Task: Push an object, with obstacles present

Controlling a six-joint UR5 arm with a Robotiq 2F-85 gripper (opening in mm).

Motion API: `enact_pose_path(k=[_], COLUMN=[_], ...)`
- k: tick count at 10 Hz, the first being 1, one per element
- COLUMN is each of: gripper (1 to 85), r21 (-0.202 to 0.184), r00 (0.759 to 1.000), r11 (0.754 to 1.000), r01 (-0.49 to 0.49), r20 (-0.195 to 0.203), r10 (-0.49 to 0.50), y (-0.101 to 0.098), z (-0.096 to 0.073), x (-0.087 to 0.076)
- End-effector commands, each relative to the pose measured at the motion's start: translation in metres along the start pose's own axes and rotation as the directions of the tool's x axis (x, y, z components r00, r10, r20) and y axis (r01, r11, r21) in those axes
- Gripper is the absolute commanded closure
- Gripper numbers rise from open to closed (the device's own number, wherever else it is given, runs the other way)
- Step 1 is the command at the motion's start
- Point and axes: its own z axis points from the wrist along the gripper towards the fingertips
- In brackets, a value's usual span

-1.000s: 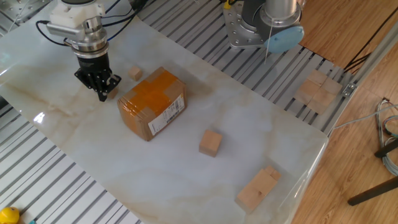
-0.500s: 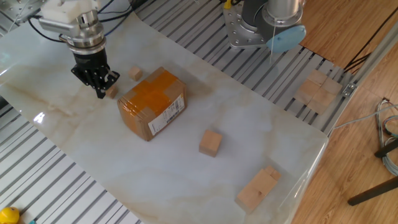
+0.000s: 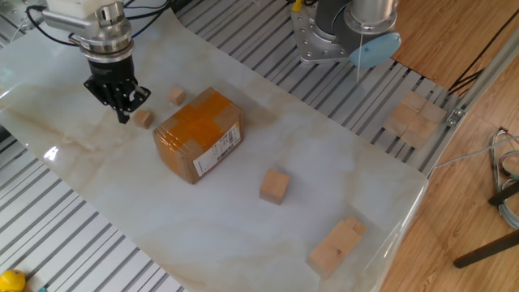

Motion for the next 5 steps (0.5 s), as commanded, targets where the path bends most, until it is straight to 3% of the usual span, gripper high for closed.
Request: enact_pose_path(k=[1,5], gripper=[84.3,84.3], r21=[0.032,-0.020], r00=[1.000,0.999], r11=[0.999,0.999], r01=[-0.009,-0.039], r20=[0.011,0.019], r10=[0.008,0.039], y=[-0.008,0.005], z=[-0.005,-0.005], x=[-0.004,-0.006])
